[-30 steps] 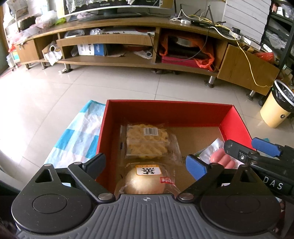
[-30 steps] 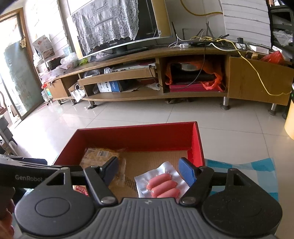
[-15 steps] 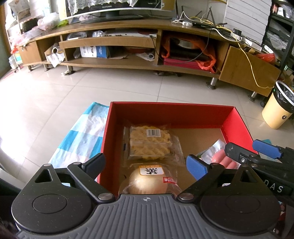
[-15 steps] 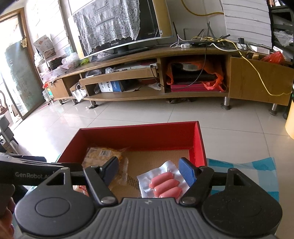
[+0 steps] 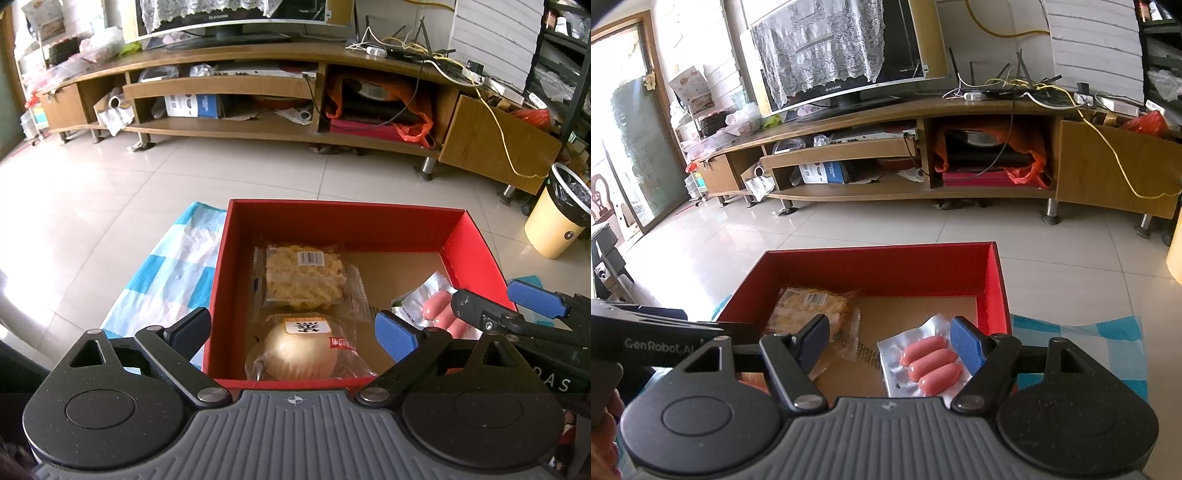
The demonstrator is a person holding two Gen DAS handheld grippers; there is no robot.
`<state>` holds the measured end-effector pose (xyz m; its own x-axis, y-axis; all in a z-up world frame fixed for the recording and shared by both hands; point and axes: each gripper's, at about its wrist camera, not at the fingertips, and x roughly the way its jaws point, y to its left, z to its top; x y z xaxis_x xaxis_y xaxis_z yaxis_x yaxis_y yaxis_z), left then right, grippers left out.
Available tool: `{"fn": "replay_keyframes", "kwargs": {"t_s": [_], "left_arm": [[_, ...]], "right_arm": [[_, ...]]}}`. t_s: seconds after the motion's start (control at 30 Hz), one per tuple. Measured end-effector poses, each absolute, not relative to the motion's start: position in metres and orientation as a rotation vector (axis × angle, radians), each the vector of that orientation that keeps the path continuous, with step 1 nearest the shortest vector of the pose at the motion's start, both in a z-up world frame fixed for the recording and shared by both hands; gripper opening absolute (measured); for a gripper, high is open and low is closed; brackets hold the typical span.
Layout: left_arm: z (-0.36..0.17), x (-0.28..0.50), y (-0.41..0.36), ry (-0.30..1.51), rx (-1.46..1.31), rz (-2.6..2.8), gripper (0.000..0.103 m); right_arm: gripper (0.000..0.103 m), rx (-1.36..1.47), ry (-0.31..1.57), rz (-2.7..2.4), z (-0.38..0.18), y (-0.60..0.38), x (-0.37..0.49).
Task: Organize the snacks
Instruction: 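Withdraw both open tools from the red box back over the snacks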
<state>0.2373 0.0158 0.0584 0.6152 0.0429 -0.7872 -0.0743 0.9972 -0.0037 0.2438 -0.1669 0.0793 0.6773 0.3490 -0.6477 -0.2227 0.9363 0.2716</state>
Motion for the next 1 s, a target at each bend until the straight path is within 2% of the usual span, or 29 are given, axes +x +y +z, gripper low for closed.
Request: {"fn": "replay_keyframes", "kwargs": {"t_s": [0.7,1.0], "left_arm": [[0.062,0.184,0.038,0.913,-0.076,0.09,0.099],[0.057,0.149,0.061,0.941,-0.09,0.12,0.1]], "right_arm": [[0.072,0.116,0.76,0.424,0.086,-0.145,0.194],[0.073,0.098,0.817,0.484,0.078,-0.131,0.161]]}}
